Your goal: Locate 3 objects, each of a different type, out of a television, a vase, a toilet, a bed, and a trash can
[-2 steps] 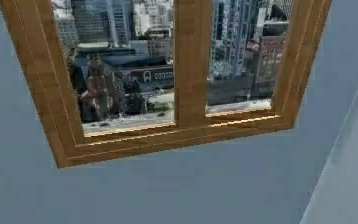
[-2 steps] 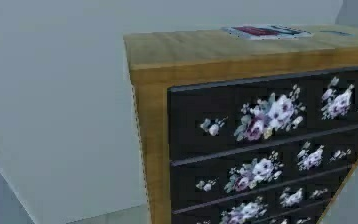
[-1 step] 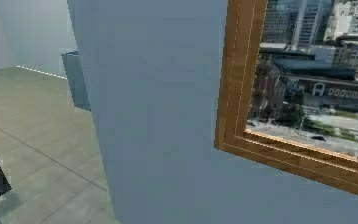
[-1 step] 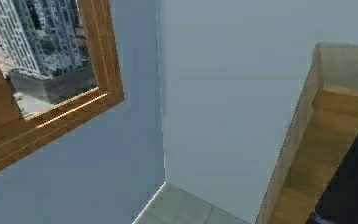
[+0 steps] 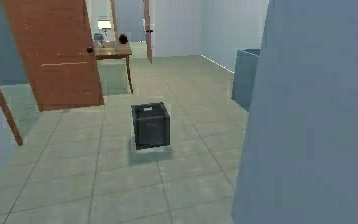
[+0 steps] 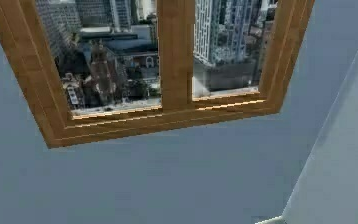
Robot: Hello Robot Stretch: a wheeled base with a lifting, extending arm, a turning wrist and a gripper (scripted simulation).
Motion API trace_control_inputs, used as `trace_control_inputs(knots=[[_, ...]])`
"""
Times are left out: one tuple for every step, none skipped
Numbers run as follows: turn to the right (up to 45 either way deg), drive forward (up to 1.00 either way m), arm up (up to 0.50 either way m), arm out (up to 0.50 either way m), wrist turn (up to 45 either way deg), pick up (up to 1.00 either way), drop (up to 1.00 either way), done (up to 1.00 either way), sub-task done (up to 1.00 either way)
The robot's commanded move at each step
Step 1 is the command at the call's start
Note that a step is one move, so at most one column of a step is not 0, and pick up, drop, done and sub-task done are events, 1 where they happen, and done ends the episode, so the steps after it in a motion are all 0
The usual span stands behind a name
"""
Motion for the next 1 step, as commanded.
trace_control_inputs(knots=[[0.0,1.0,0.0,0.0,0.0,0.0,0.0,0.0,0.0]])
